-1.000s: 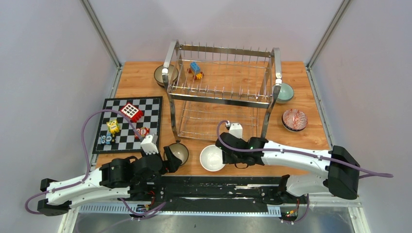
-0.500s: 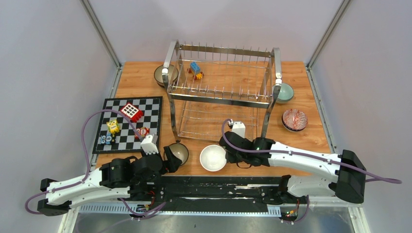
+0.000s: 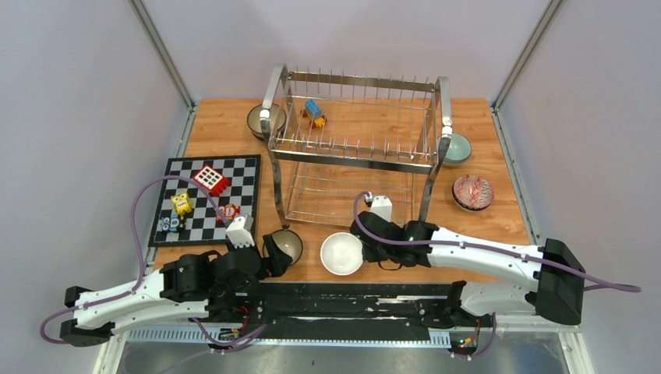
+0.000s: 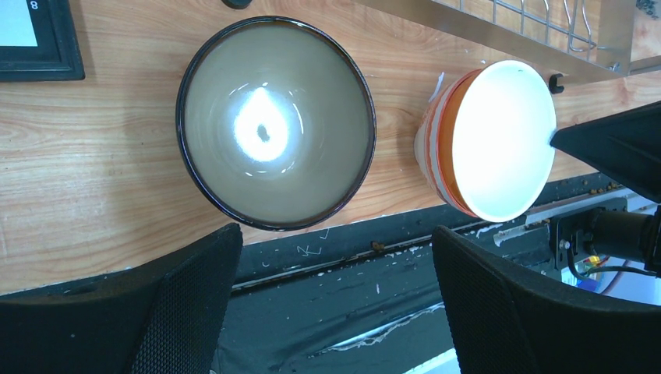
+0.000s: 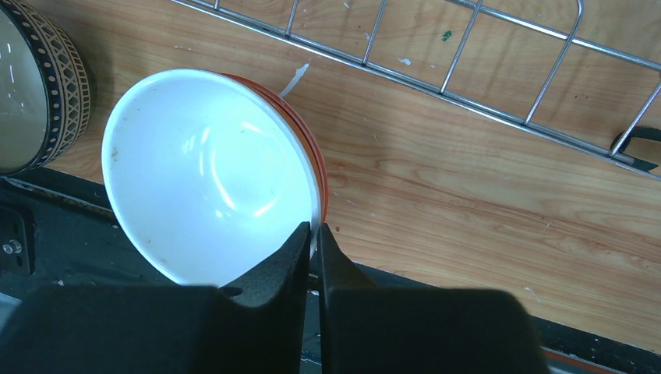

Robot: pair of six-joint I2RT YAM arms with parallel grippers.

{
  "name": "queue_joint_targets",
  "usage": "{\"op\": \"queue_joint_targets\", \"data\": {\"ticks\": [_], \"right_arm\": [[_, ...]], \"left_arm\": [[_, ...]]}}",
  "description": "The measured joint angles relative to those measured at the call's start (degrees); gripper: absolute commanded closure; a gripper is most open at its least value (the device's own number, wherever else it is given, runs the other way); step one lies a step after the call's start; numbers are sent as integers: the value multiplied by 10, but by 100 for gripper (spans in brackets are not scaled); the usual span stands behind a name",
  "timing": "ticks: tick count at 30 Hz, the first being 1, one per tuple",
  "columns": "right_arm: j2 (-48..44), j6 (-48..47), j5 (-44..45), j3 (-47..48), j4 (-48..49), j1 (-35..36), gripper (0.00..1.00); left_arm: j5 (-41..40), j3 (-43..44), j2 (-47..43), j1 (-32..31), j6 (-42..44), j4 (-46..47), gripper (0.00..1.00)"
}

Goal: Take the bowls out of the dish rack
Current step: Reset both arms

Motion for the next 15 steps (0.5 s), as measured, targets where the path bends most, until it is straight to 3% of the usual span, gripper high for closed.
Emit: {"op": "queue_joint_targets", "data": {"ticks": [6, 11, 15], "right_arm": [[0, 0, 0, -1, 1, 0, 84], [-32, -24, 1, 0, 0, 2, 59], [-84, -113, -14, 22, 2, 7, 51]], "left_arm": [[0, 0, 0, 0, 0, 0, 7], [-7, 2, 0, 0, 7, -5, 6], [-25, 21, 0, 0, 32, -19, 0]]}}
